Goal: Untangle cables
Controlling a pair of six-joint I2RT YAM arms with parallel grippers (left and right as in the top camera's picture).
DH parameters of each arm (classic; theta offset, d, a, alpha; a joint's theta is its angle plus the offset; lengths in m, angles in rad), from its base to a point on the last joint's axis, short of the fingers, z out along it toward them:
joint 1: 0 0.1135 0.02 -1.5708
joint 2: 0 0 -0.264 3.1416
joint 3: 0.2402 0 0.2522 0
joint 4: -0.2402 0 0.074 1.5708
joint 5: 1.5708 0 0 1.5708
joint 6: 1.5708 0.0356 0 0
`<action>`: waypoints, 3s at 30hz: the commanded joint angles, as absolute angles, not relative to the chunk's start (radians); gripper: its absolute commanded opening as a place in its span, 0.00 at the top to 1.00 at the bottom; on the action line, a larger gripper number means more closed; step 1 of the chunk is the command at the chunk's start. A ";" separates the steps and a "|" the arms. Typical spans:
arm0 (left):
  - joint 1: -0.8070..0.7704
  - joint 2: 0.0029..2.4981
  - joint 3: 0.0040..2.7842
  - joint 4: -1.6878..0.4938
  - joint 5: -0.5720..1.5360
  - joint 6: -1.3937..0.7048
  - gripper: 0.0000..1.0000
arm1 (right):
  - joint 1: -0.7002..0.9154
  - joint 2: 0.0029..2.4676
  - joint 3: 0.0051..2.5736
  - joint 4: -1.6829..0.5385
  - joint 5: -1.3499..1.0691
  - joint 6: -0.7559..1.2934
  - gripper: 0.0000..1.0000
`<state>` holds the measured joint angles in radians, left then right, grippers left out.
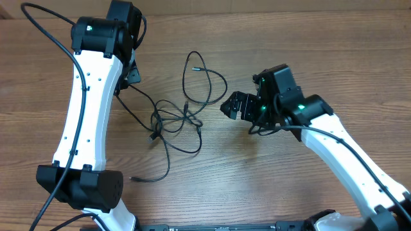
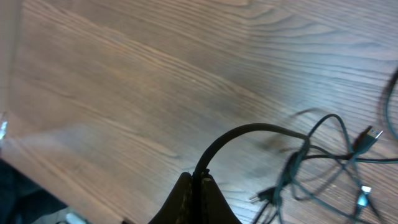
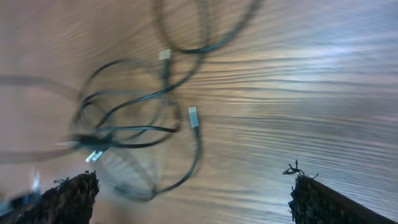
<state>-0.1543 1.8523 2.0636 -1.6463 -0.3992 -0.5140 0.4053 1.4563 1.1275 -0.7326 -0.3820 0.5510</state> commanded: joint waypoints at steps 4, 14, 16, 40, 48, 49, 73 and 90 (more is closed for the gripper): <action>-0.149 1.812 2.093 -1.569 -0.103 -0.382 0.96 | 0.418 1.416 1.158 -0.735 -0.624 0.355 0.00; -0.149 1.810 2.094 -1.388 0.586 -0.182 0.96 | 0.513 1.416 1.156 -0.720 -0.588 0.328 0.00; -0.149 1.809 2.105 -1.352 0.758 -0.139 0.96 | 0.524 1.416 1.151 -0.719 -0.543 0.336 0.00; -0.149 1.797 2.543 -1.357 0.970 -0.297 0.96 | 0.529 1.418 1.149 -0.697 -0.293 0.424 0.56; -0.149 1.775 2.543 -1.359 0.967 -0.318 0.96 | 0.529 1.418 1.149 -0.714 -0.184 0.495 0.96; -0.149 1.769 2.543 -1.355 0.963 -0.318 0.96 | 0.529 1.418 1.149 -0.717 -0.171 0.495 0.96; -0.154 1.745 2.541 -1.682 0.384 -0.443 0.96 | 0.529 1.417 1.150 -0.627 -0.488 0.297 0.24; -0.224 1.745 2.541 -1.676 0.616 -0.381 0.96 | 0.574 1.418 1.150 -0.543 -0.638 0.155 0.20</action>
<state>-0.2169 1.7416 2.5263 -1.6733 0.5510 -0.4084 0.5720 1.4242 1.1339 -0.5423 -0.6975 0.1818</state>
